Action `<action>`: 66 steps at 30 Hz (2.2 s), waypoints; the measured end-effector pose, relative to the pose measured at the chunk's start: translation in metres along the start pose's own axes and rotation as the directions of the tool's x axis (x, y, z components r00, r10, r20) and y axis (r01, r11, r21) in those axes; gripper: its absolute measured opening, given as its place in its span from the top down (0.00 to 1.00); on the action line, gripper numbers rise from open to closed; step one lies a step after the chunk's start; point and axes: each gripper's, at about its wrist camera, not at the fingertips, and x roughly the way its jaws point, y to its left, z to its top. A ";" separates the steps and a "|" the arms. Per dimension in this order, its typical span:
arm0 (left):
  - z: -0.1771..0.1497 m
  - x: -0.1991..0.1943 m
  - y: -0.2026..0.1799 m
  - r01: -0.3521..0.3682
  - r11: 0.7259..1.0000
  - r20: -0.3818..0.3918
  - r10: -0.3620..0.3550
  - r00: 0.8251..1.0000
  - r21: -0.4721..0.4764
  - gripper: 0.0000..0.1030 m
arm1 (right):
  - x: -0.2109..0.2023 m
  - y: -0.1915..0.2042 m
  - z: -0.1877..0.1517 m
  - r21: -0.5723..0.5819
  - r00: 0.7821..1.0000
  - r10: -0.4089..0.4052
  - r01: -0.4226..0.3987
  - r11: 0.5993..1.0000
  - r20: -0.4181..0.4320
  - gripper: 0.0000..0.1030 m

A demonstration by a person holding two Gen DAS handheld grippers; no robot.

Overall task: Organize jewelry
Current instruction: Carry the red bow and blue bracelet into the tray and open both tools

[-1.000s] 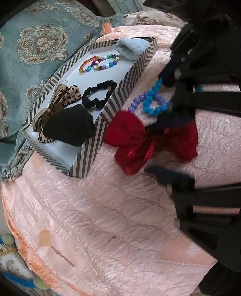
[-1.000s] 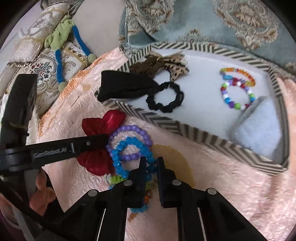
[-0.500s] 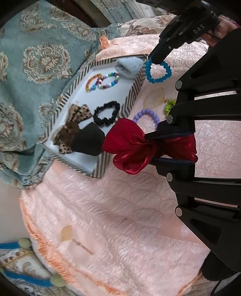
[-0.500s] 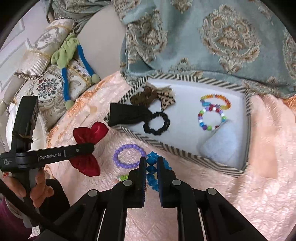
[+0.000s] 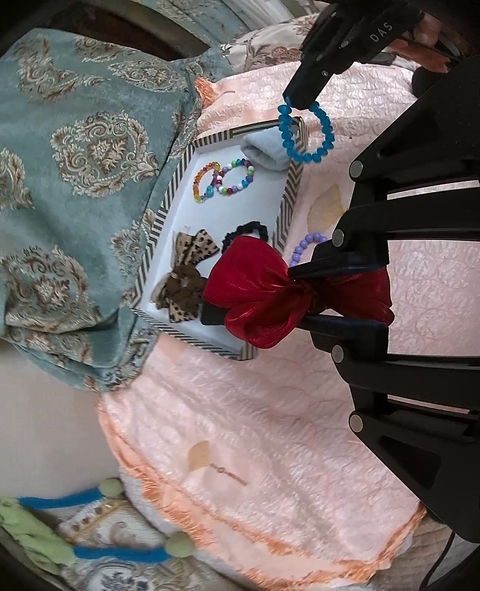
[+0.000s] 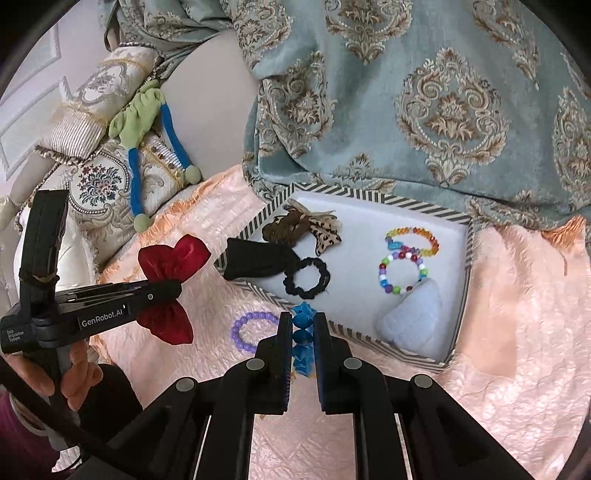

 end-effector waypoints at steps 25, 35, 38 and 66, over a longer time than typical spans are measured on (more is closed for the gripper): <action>0.030 0.026 -0.033 0.019 1.000 -0.017 -0.019 1.000 0.021 0.83 | 0.001 -0.036 0.023 0.020 0.999 -0.037 0.036 0.999 0.014 0.90; 0.042 0.051 -0.060 0.077 0.997 -0.060 -0.076 0.995 0.018 0.83 | 0.013 -0.061 0.037 0.048 0.998 -0.061 0.061 0.997 -0.001 0.90; 0.045 0.059 -0.067 0.087 0.996 -0.070 -0.085 0.994 0.021 0.83 | 0.018 -0.069 0.041 0.054 0.998 -0.065 0.065 0.996 -0.010 0.90; 0.059 0.154 -0.094 0.157 0.987 -0.186 -0.159 0.970 -0.028 0.83 | 0.134 -0.091 0.121 0.056 0.994 -0.039 0.045 0.997 -0.100 0.90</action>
